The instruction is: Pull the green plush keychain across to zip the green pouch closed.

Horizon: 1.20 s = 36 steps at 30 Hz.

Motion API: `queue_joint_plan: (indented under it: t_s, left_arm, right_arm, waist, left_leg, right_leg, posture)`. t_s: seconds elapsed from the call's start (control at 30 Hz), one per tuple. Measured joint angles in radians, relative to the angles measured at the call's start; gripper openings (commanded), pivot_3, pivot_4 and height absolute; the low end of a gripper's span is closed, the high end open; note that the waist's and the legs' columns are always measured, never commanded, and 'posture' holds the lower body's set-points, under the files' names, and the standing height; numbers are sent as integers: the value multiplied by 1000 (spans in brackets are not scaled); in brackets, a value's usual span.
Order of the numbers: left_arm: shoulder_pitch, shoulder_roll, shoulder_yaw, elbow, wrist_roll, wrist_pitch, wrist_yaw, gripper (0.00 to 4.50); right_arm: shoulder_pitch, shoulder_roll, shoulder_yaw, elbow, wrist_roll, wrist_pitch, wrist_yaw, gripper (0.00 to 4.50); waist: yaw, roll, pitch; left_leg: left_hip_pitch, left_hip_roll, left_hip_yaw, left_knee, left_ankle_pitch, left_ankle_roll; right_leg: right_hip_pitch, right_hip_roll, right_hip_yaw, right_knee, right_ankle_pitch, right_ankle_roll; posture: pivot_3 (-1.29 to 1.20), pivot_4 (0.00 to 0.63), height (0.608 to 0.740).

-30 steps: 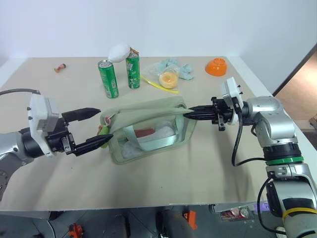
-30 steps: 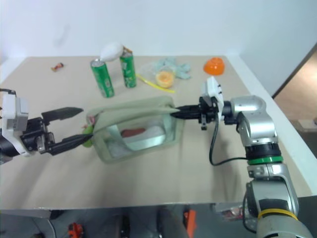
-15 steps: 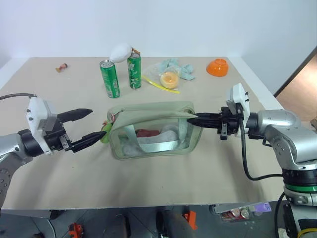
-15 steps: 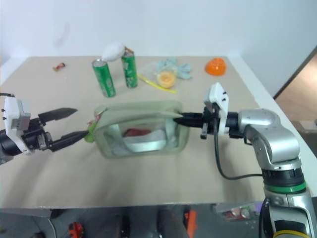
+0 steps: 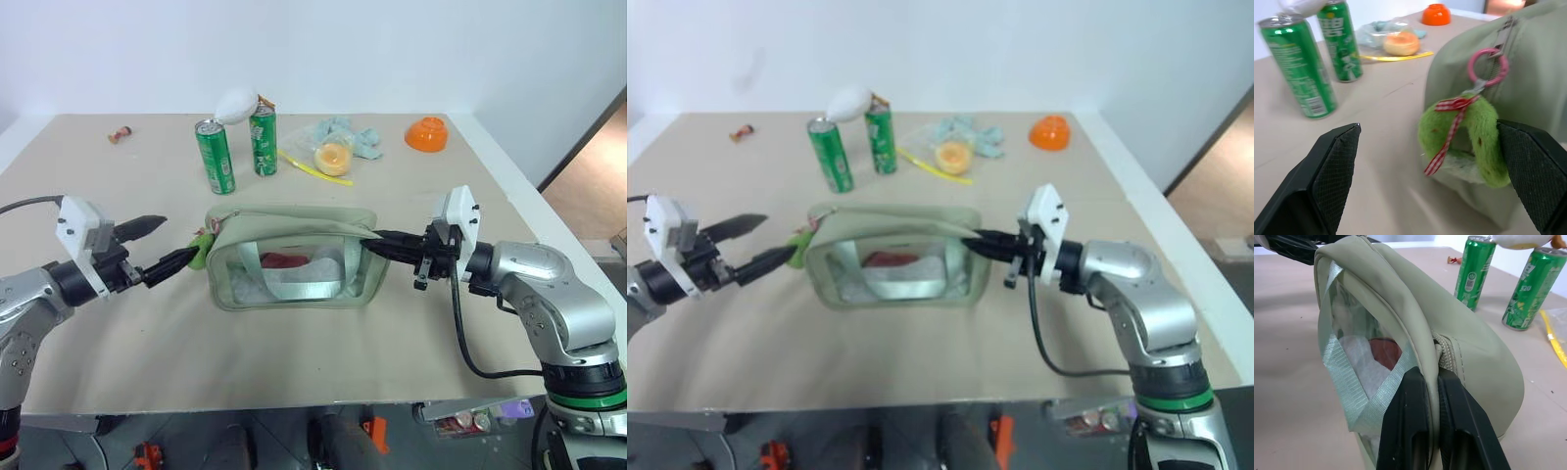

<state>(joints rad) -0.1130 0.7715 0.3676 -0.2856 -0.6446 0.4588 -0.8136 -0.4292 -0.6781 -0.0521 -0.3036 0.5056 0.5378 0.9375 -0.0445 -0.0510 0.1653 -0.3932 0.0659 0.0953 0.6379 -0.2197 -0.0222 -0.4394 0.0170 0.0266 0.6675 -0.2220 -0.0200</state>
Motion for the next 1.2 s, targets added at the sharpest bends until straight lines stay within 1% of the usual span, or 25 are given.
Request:
queue_joint_plan:
  t_s: [0.17, 0.3, 0.37, 0.5, 0.77, 0.83, 1.03, 1.2]
  left_arm:
    - [22, -10, -56, 4, 52, -48, -34, 4500]
    - [12, -15, -68, 33, 58, -69, -65, 4500]
    - [2, -20, -93, 41, 65, -80, -76, 4500]
    - [-19, -37, -110, 52, 88, -107, -89, 3397]
    - [-40, -48, -113, 80, 96, -136, -83, 625]
    - [-41, -48, -112, 92, 99, -145, -77, 19]
    - [-66, -57, -112, 105, 116, -173, -46, 19]
    - [-128, -48, -91, 85, 99, -167, -35, 19]
  right_arm:
    - [0, 2, 6, 1, -4, -19, -2, 75]
    - [0, 1, 10, 4, -14, -35, -1, 75]
    - [0, 1, 11, 5, -20, -42, -1, 75]
    - [2, 1, 11, 6, -23, -49, -2, 0]
    - [8, 1, 11, 5, -31, -64, -1, 0]
    - [9, 1, 11, 5, -32, -67, -1, 0]
    - [9, 1, 11, 6, -38, -73, 1, 0]
    - [9, 0, 11, 9, -39, -77, 1, 0]
  waist:
    - [-1, 0, 0]
    - [-1, 0, 0]
    - [-1, 0, 0]
    - [0, 0, 0]
    - [-1, 0, 0]
    - [-1, 0, 0]
    - [-1, 0, 0]
    - [0, 0, 0]
  left_leg:
    - [0, 0, -1, 0, 0, 0]
    - [0, 0, -1, 0, 0, 0]
    - [0, 0, -2, 0, 0, 0]
    - [-1, 0, -2, 0, 0, 0]
    - [-1, 0, -2, 0, 0, 0]
    - [-1, 0, -2, 0, 0, 0]
    - [-1, 0, -2, 0, 0, 0]
    - [-2, 0, -3, 0, 1, 0]
  right_leg:
    - [0, 0, -1, 0, 0, 0]
    - [0, 1, -1, 0, 0, -1]
    - [0, 1, -1, 0, 0, -1]
    - [0, 0, -1, 0, 0, -1]
    - [0, 1, -1, 0, 0, 0]
    - [0, 1, -1, 0, 0, 0]
    - [0, 0, -1, 0, 0, 0]
    - [0, 1, -3, 0, 0, 0]
  posture:
    - [0, 150, 740]
    - [0, 150, 740]
    - [0, 150, 740]
    - [0, 150, 740]
    - [0, 150, 740]
    - [0, 150, 740]
    - [0, 150, 740]
    - [0, 150, 740]
